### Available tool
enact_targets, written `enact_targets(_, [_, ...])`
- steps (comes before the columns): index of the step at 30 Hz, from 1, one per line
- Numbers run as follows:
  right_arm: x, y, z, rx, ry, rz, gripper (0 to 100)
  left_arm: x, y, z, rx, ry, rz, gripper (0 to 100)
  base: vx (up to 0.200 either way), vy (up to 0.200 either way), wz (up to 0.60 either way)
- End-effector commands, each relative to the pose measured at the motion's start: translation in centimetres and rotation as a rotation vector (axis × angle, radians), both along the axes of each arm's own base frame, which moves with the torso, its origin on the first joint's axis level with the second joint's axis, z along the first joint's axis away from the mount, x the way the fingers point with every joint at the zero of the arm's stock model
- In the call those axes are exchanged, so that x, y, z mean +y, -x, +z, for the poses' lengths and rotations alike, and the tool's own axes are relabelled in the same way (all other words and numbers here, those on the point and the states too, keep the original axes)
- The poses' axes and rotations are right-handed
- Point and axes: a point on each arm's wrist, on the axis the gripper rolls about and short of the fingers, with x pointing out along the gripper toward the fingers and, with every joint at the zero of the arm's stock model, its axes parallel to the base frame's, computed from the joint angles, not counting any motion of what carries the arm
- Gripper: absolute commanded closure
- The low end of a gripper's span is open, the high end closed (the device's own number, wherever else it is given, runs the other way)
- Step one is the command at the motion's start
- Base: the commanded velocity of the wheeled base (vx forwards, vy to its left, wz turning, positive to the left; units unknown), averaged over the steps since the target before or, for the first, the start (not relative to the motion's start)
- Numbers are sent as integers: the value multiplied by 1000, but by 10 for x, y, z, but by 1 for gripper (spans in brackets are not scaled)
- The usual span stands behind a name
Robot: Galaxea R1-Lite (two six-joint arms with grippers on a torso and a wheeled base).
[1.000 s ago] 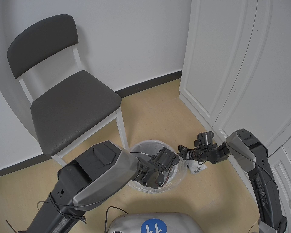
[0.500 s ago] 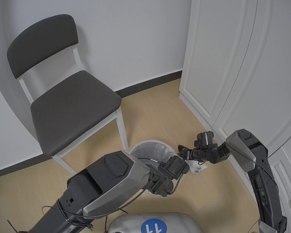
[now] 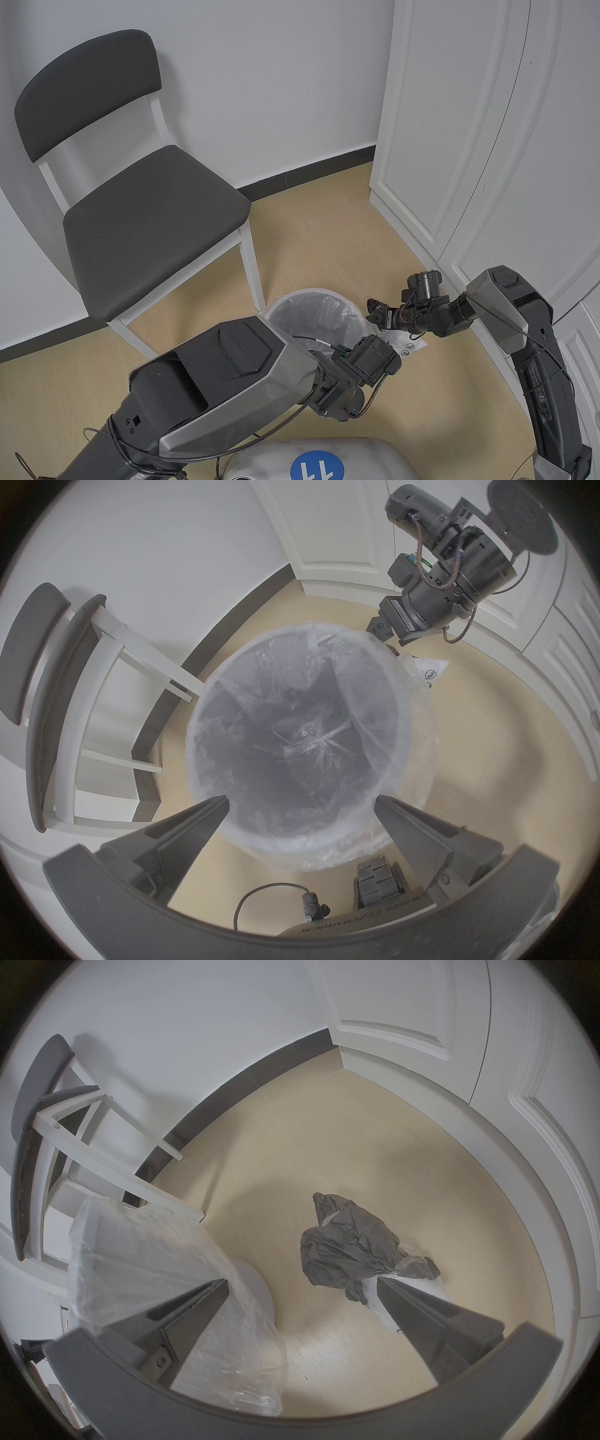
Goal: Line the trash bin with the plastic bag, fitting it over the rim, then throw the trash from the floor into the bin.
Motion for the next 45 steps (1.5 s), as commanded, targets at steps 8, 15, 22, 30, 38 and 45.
enact_targets(8, [0, 3, 1, -7, -2, 3, 0, 0, 8, 3, 7, -5, -11, 0, 0, 0, 0])
enact_targets(15, [-1, 6, 6, -49, -11, 9, 0, 2, 6, -5, 19, -14, -8, 0, 0, 0, 0])
enact_targets(22, [4, 17, 39, -65, -57, 69, 0, 2, -5, -10, 21, -13, 1, 0, 0, 0, 0])
enact_targets(30, [-5, 16, 57, -96, -81, 70, 0, 7, -21, -9, 27, -45, 3, 0, 0, 0, 0])
enact_targets(38, [-6, 20, 73, -105, -124, 87, 0, 7, -32, -7, 93, -83, -20, 0, 0, 0, 0])
enact_targets(45, [-9, 22, 79, -131, -132, 89, 0, 6, -33, -7, 157, -90, -41, 0, 0, 0, 0])
